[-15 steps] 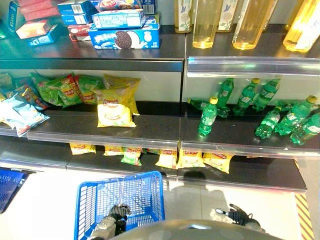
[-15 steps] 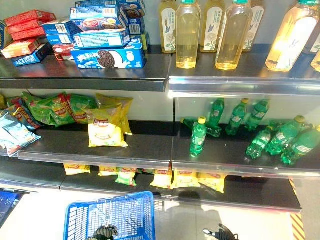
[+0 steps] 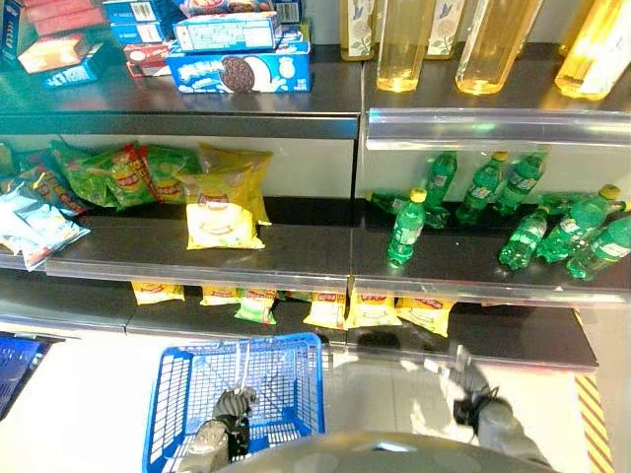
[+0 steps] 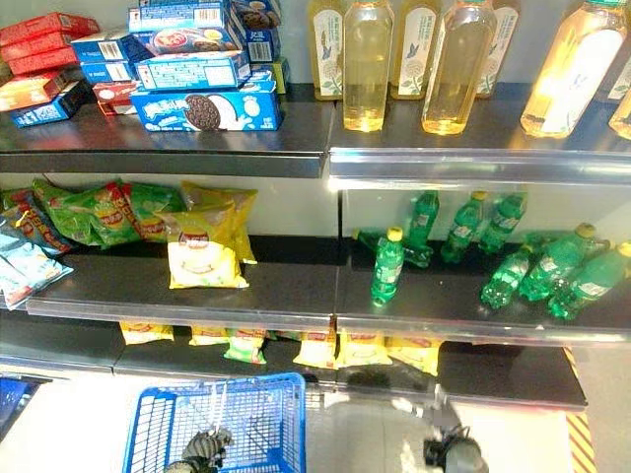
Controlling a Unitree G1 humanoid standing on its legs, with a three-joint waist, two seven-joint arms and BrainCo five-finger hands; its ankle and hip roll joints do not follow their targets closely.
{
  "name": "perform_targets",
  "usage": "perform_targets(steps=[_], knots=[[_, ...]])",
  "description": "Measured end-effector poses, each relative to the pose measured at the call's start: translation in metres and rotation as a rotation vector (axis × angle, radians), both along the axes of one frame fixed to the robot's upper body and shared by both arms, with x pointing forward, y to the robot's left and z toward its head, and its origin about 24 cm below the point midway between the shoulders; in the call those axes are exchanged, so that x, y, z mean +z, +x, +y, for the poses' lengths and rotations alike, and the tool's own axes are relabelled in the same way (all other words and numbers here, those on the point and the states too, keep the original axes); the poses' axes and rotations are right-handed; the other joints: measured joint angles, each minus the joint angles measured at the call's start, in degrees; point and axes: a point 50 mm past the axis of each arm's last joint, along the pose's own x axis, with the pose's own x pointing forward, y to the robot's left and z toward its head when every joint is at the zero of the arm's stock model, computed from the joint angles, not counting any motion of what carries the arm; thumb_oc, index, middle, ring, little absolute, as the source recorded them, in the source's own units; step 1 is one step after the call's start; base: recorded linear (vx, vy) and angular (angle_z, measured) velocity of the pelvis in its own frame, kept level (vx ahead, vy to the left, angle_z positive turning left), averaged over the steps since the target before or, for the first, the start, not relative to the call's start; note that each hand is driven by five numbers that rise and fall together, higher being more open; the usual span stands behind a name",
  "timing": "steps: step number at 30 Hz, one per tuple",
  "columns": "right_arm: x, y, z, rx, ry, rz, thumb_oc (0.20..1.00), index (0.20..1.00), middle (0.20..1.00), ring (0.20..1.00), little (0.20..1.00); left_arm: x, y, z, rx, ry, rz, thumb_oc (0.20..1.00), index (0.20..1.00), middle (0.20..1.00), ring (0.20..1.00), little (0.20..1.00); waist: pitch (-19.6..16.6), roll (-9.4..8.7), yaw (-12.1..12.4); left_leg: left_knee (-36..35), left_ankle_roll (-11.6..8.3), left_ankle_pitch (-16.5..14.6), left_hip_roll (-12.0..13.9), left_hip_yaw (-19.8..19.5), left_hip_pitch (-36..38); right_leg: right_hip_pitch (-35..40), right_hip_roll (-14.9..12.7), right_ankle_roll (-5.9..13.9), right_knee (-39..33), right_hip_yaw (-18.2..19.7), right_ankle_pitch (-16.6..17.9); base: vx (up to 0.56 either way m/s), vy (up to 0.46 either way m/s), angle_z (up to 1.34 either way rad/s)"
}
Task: Pick up the snacks into the basket
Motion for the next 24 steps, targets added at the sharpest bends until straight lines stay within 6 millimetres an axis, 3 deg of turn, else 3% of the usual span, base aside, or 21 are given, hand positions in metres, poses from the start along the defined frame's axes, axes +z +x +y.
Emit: perform_targets(steps=[3, 7, 14, 20, 24], knots=[[0.034, 0.023, -0.022, -0.053, -0.087, -0.148, 1.000, 1.000, 1.000, 1.000, 1.000, 0.014, 0.014, 0.005, 0.022, -0.004, -0.100, 0.200, 0.200, 0.200, 0.200, 0.200, 0.2, -0.36, 0.1, -0.1, 0.08, 0.1, 0.0, 0.1, -0.6, -0.6, -0.1, 0.24, 0.0, -0.1, 0.0, 0.00, 0.000, 0.00], [0.076, 0.048, -0.031, -0.103, -0.128, -0.331, 1.000, 1.000, 1.000, 1.000, 1.000, 0.031, 0.028, 0.011, 0.042, -0.002, -0.189, 0.200, 0.200, 0.200, 0.200, 0.200, 0.8, -0.62, 0.3, 0.0, 0.12, 0.2, 0.1, 0.3, -0.7, -0.7, 0.0, 0.10, 0.0, 0.0, 0.2, 0.00, 0.000, 0.00], [0.100, 0.062, -0.026, -0.101, -0.138, -0.439, 1.000, 1.000, 1.000, 1.000, 1.000, 0.058, 0.050, 0.001, 0.042, -0.069, -0.347, 0.200, 0.200, 0.200, 0.200, 0.200, 1.2, -0.83, 1.2, 0.0, 0.13, 0.2, 0.2, 0.6, -0.5, -0.5, 0.0, 0.11, -0.1, 0.2, 0.2, 0.00, 0.000, -0.01], [0.106, 0.073, -0.027, -0.111, -0.152, -0.452, 1.000, 1.000, 1.000, 1.000, 1.000, 0.066, 0.054, 0.000, 0.051, -0.103, -0.383, 0.200, 0.200, 0.200, 0.200, 0.200, 1.7, -0.97, 1.7, 0.0, 0.12, 0.2, 0.2, 0.7, -0.5, -0.5, 0.0, 0.14, -0.3, 0.3, 0.2, 0.00, 0.000, 0.00], [0.097, 0.083, -0.037, -0.152, -0.170, -0.385, 1.000, 1.000, 1.000, 1.000, 1.000, 0.077, 0.059, 0.001, 0.033, -0.106, -0.425, 0.200, 0.200, 0.200, 0.200, 0.200, 3.0, -1.35, 2.9, 0.0, 0.12, 0.2, 0.2, 0.7, -0.6, -0.6, 0.0, 0.09, -0.3, 0.4, 0.3, -0.03, -0.008, -0.01]])
